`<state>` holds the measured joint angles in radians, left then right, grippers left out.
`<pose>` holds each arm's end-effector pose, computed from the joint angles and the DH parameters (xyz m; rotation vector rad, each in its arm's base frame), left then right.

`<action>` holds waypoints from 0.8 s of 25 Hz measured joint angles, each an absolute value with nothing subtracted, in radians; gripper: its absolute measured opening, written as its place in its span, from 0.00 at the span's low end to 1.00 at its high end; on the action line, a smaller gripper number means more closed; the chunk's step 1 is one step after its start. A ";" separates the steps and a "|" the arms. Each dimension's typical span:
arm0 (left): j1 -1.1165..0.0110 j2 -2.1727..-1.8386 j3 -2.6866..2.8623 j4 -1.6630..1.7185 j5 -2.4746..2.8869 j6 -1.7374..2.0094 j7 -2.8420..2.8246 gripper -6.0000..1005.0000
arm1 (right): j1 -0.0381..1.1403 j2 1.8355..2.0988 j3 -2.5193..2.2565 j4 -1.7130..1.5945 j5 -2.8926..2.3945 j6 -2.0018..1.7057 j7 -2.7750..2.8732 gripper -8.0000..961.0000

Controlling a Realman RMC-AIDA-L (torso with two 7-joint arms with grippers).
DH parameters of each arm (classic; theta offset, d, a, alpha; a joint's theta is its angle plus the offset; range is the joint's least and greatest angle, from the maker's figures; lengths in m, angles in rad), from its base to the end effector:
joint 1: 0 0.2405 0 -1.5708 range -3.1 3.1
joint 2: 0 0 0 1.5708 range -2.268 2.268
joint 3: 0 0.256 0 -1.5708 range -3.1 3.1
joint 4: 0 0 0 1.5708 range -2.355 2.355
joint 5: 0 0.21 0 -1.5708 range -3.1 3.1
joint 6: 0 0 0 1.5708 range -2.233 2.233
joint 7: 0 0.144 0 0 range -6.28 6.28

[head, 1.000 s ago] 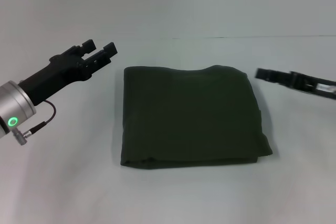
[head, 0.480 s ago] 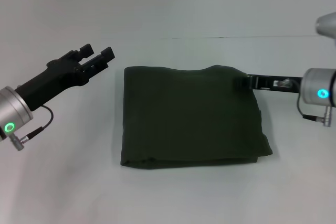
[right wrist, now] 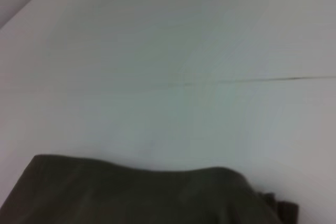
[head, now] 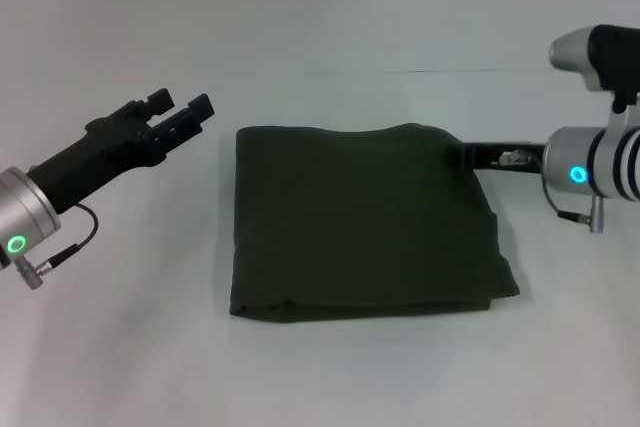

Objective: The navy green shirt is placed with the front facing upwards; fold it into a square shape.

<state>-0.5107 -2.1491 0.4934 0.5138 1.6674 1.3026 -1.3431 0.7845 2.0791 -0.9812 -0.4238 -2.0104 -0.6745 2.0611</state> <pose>-0.2798 0.3562 0.0054 -2.0979 -0.9106 -1.0508 0.2558 0.4340 -0.0464 -2.1302 1.2767 0.3419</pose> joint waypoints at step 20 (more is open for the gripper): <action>-0.505 -2.156 0.495 0.514 1.667 1.298 -1.336 0.75 | 0.759 2.022 -0.975 -0.447 -2.009 -0.827 2.283 0.29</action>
<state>-0.5055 -2.1563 0.4955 0.5139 1.6673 1.2977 -1.3357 0.7590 2.0215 -0.9746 -0.4471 -2.0093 -0.8274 2.2830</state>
